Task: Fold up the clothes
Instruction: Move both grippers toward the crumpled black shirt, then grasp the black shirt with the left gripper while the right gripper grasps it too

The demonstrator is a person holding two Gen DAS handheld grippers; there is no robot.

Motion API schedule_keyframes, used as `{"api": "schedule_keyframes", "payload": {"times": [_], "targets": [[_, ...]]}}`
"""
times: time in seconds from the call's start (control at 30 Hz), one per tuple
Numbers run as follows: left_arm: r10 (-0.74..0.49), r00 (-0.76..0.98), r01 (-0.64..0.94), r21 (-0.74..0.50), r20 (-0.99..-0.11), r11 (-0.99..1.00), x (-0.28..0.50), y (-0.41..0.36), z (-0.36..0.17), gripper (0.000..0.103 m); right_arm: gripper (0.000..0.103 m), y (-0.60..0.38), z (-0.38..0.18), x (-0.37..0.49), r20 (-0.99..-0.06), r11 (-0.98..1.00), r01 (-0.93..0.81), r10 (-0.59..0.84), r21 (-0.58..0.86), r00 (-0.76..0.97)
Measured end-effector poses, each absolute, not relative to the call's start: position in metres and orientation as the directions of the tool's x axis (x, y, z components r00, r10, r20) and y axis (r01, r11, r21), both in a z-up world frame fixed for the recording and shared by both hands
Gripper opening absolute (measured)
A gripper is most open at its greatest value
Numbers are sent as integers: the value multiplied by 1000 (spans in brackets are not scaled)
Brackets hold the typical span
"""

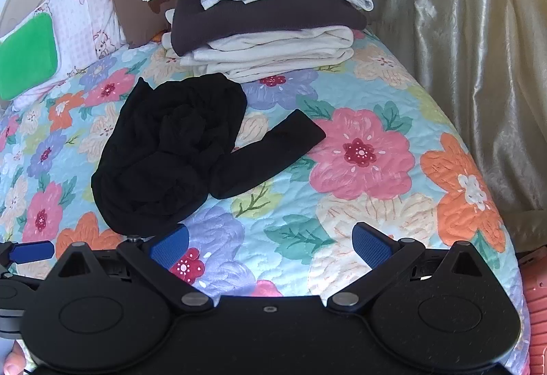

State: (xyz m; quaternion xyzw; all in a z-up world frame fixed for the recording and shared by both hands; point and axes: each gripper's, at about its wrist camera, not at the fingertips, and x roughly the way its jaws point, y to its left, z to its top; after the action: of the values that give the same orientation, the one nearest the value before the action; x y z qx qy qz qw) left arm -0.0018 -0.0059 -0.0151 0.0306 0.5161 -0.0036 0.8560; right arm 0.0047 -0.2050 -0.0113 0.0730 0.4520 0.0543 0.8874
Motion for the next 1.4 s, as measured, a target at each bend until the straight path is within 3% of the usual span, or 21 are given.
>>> {"api": "schedule_keyframes", "payload": {"times": [0.17, 0.43, 0.63, 0.73, 0.77, 0.9, 1.03, 1.13, 1.17, 1.2, 1.23, 1.27, 1.3, 1.33, 1.4], "targets": [[104, 502, -30, 102, -859, 994, 2, 19, -52, 103, 103, -217, -66, 19, -714, 914, -29, 335, 404, 615], [-3, 595, -149, -114, -803, 982, 14, 88, -76, 103, 103, -223, -121, 74, -670, 756, 16, 569, 654, 476], [-88, 617, -197, -261, -782, 945, 43, 122, -89, 100, 103, -215, -137, 135, -678, 724, 103, 573, 682, 461], [-126, 608, -214, -315, -784, 925, 55, 129, -101, 82, 103, -208, -150, 153, -674, 726, 113, 553, 678, 489], [-136, 603, -221, -329, -786, 918, 59, 131, -105, 82, 103, -206, -155, 154, -675, 723, 135, 540, 678, 502], [-147, 615, -220, -347, -775, 912, 71, 129, -117, 83, 103, -186, -152, 157, -667, 756, 104, 493, 646, 559], [-113, 636, -212, -314, -764, 925, 88, 123, -125, 102, 103, -159, -147, 171, -698, 828, 46, 440, 559, 565], [-84, 644, -199, -272, -760, 942, 102, 118, -129, 103, 103, -142, -147, 184, -698, 853, -43, 453, 520, 554], [-80, 648, -188, -261, -757, 947, 105, 116, -130, 103, 98, -136, -147, 188, -699, 858, -72, 461, 509, 546], [-79, 654, -191, -265, -752, 945, 107, 117, -130, 100, 84, -131, -145, 191, -700, 861, -101, 468, 498, 540], [-79, 661, -196, -273, -746, 942, 108, 118, -129, 87, 73, -127, -144, 193, -698, 856, -126, 486, 502, 526], [-87, 669, -205, -295, -738, 933, 108, 120, -127, 75, 51, -124, -142, 195, -694, 843, -147, 514, 517, 505], [-112, 673, -206, -330, -731, 921, 107, 124, -124, 51, 46, -121, -140, 196, -688, 831, -161, 536, 533, 490], [-150, 671, -210, -380, -726, 901, 105, 129, -123, 34, 43, -120, -136, 194, -681, 823, -170, 549, 542, 485], [-197, 655, -246, -453, -729, 857, 102, 137, -124, 25, 38, -116, -129, 189, -680, 826, -195, 550, 529, 485]]}}
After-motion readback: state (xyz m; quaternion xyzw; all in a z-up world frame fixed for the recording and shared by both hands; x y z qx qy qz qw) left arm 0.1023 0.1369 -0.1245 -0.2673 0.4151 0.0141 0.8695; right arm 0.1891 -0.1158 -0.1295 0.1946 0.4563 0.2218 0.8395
